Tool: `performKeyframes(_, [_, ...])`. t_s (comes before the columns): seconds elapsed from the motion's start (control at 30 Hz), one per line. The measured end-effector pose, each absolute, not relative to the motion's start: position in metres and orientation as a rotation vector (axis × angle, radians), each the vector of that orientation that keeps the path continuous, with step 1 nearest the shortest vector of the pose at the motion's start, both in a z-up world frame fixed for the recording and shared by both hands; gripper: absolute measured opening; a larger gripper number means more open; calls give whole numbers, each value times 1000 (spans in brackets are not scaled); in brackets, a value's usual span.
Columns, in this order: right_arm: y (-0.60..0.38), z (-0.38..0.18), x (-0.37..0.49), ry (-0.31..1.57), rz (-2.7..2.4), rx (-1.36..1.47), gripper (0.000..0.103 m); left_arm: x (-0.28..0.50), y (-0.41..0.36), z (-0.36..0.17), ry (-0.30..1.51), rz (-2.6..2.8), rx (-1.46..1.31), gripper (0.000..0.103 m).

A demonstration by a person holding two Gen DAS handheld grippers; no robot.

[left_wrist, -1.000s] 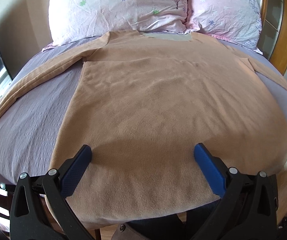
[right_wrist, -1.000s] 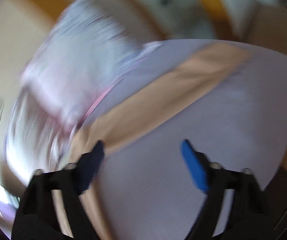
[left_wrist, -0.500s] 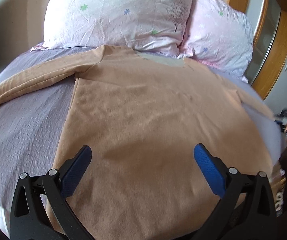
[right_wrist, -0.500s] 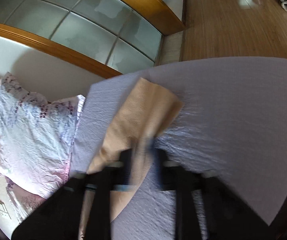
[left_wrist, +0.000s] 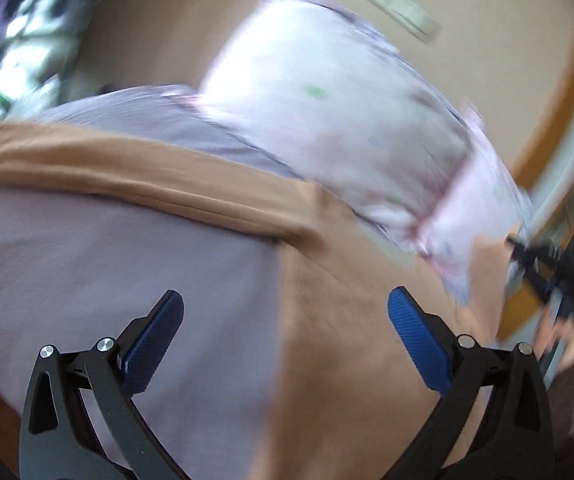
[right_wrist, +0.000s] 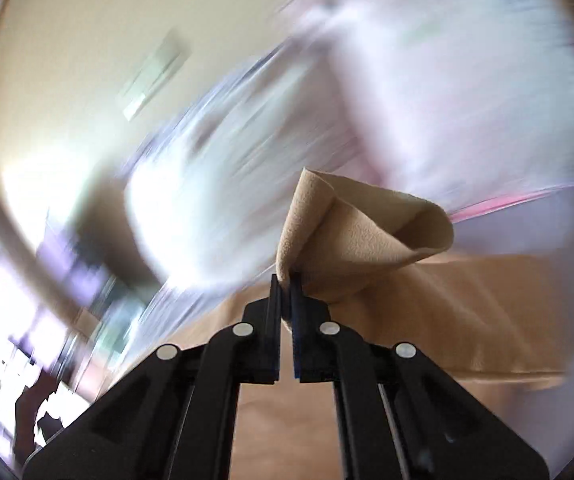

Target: Fold small clothes

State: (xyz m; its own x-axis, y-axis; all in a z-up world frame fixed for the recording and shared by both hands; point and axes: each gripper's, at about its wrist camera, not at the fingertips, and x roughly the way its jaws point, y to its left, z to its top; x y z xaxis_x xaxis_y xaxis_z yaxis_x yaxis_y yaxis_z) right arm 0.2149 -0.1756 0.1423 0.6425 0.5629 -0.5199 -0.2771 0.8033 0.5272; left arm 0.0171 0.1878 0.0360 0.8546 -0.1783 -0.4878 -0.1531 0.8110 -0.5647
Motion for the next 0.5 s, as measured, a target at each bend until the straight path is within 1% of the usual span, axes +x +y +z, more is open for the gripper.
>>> performKeyframes(0.1, [-81,105,233,882,636,329,4,9,237,34,535,99,-788,102])
performKeyframes(0.13, [-42,81,238,994,698,270,5,7,251,33,524,125,-831,102])
performKeyframes(0.23, [3,38,232,1224,801,258,19,6,289,31,518,218,-912,102])
performKeyframes(0.3, [-4,38,220,1221,817,327,50,7,309,30,512,260,-947,102])
performKeyframes(0.33, [-16,45,217,1175,794,350,56,7,316,29,512,274,-962,102])
performKeyframes(0.37, [-28,53,210,1127,772,363,64,7,326,28,514,290,-986,101])
performKeyframes(0.4, [-33,58,204,1098,759,369,68,7,333,26,519,301,-1008,99])
performKeyframes(0.43, [-49,66,200,1056,739,381,70,6,339,23,521,311,-1032,95])
performKeyframes(0.5, [-71,72,208,1019,716,394,75,5,354,16,531,336,-1097,90])
